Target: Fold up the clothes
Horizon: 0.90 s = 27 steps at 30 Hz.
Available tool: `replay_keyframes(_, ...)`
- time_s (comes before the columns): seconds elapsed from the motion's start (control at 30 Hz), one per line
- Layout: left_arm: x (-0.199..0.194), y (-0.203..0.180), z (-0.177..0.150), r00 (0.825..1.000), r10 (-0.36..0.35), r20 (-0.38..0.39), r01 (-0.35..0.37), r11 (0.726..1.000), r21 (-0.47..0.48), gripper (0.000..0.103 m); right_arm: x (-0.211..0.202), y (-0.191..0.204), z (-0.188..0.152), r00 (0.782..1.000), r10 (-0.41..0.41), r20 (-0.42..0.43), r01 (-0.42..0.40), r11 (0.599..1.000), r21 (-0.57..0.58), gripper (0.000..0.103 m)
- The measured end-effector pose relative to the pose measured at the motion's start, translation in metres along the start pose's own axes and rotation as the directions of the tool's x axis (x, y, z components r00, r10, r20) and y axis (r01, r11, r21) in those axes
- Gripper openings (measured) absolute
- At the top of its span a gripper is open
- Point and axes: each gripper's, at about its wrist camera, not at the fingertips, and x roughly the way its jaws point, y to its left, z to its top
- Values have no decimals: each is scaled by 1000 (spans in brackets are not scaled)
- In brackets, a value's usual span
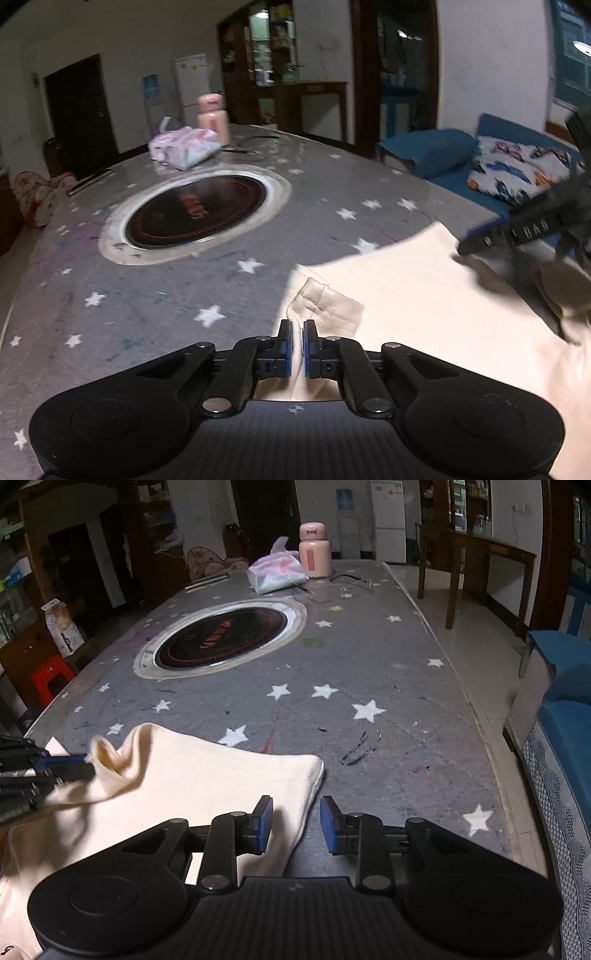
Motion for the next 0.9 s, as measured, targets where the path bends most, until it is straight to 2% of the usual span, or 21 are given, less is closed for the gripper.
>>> replay_keyframes(0.13, 0, 20, 9, 999, 51, 13, -50, 996, -69, 5, 11, 0, 5, 1000, 11, -16, -11, 1000, 8, 26)
replay_keyframes(0.17, 0, 26, 11, 998, 65, 13, -63, 994, -90, 5, 14, 1, 8, 1000, 5, -17, -5, 1000, 4, 22)
replay_keyframes(0.2, 1, 33, 12, 997, 73, 12, -72, 991, -111, 5, 17, 2, 10, 1000, 0, -18, 0, 1000, 0, 12)
replay_keyframes(0.3, 5, 52, 15, 995, 100, 5, -98, 982, -164, 4, 25, 5, 17, 1000, -18, -22, 18, 1000, -12, 4)
replay_keyframes(0.6, 27, 97, 20, 982, 186, -29, -188, 948, -257, 4, 59, 26, 64, 999, -50, 8, 51, 994, -95, 3)
replay_keyframes(0.73, 39, 121, 18, 966, 240, -96, -258, 921, -291, 5, 84, 30, 78, 998, -51, -25, 49, 995, -88, 5)
replay_keyframes(0.8, 32, 129, 15, 968, 233, -93, -251, 914, -320, 5, 81, 33, 77, 999, -53, -12, 52, 994, -98, 7)
replay_keyframes(0.9, 14, 125, 18, 982, 182, -40, -185, 928, -323, 5, 68, 42, 72, 999, -41, 17, 43, 989, -143, 9)
